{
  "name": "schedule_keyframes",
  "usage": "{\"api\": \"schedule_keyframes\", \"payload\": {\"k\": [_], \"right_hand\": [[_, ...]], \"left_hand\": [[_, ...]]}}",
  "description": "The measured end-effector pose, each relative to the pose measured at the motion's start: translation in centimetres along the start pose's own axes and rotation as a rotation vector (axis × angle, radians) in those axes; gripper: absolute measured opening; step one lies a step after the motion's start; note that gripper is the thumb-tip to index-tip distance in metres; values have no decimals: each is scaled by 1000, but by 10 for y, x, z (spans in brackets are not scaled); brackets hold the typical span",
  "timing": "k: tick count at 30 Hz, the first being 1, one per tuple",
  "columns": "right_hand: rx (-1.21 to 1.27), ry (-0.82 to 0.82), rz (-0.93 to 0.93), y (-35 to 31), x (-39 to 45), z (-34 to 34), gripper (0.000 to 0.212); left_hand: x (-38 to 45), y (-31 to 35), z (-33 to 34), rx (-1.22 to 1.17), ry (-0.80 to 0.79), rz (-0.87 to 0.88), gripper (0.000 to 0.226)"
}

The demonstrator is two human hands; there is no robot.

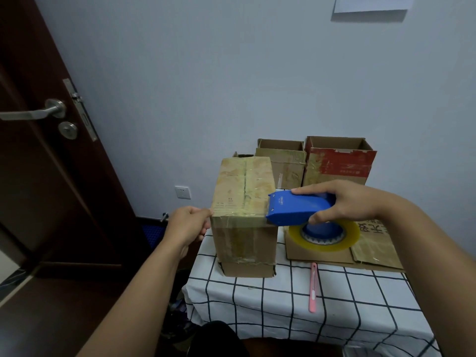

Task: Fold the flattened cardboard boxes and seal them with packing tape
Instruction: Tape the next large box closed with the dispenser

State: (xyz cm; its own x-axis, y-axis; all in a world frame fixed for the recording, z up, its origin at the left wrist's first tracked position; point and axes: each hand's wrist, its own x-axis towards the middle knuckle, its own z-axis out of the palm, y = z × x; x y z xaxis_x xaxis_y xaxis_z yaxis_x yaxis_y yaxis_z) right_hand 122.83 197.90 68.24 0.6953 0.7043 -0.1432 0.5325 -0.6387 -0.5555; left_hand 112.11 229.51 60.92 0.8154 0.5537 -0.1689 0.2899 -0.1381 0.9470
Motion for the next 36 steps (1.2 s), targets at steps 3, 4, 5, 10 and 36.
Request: {"api": "schedule_keyframes", "payload": {"k": [3, 4, 5, 10, 36], "right_hand": [[32, -2, -9, 2, 0, 4, 64], [41, -3, -12, 3, 0, 5, 64], [47, -2, -15, 3, 0, 6, 64], [57, 18, -13, 7, -2, 8, 65], [254, 94, -64, 36, -15, 23, 64]], "left_hand": [[-2, 5, -2, 94, -53, -32, 19], [-2, 8, -3, 169, -65, -31, 22], [-2, 11, -4, 267, -67, -32, 29], [-12, 14, -2, 685, 139, 221, 59], [-24, -29, 90, 883, 246, 1139, 37]]}}
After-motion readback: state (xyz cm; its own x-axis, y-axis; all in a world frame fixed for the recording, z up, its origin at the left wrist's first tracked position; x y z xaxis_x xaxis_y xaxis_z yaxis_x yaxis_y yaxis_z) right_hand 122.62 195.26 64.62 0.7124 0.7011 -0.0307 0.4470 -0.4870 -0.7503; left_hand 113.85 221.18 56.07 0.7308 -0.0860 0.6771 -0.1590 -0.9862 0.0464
